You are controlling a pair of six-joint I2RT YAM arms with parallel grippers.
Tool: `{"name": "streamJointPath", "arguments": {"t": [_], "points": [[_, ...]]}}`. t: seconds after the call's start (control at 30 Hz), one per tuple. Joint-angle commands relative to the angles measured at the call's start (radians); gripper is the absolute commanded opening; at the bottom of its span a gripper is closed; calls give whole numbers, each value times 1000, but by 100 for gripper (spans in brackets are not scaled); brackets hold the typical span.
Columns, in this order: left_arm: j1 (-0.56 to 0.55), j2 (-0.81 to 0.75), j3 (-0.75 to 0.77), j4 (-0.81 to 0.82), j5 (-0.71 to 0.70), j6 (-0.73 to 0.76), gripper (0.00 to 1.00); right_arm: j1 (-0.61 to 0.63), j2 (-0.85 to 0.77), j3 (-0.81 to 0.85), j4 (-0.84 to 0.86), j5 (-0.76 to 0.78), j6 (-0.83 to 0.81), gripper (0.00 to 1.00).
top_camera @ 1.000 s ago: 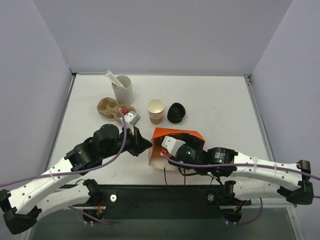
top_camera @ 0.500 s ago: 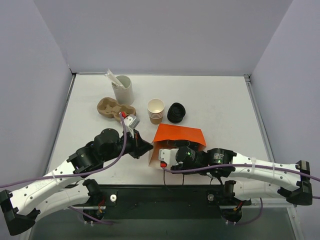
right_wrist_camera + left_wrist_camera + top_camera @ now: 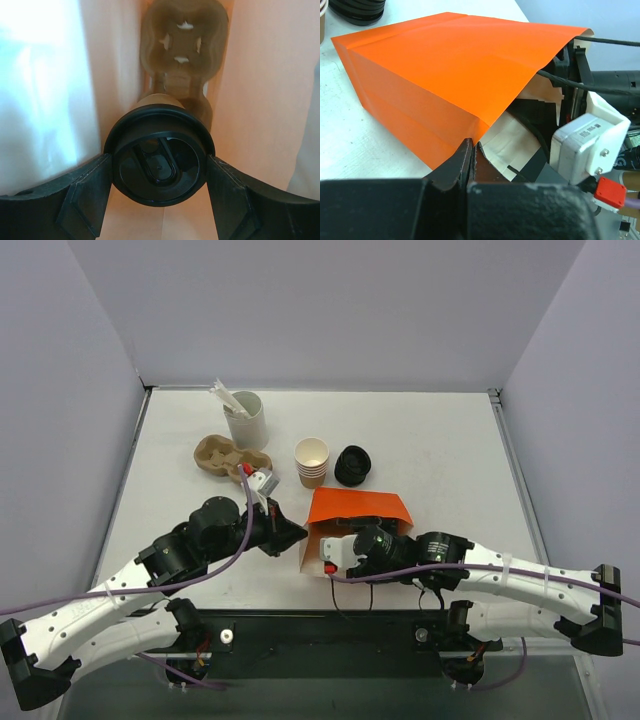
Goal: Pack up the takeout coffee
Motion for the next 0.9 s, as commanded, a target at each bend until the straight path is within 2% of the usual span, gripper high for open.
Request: {"name": "streamJointPath", "arguments": {"t": [0.0, 0.67, 0.87], "points": [[-4, -17, 43, 35, 8, -8, 0, -28, 9, 8, -48, 40, -57, 40], [-4, -23, 12, 71, 58, -21, 0, -93, 72, 6, 84, -32, -194, 38], [-4, -43, 12, 37, 34, -8, 0, -174, 97, 18, 115, -88, -244, 38]]}}
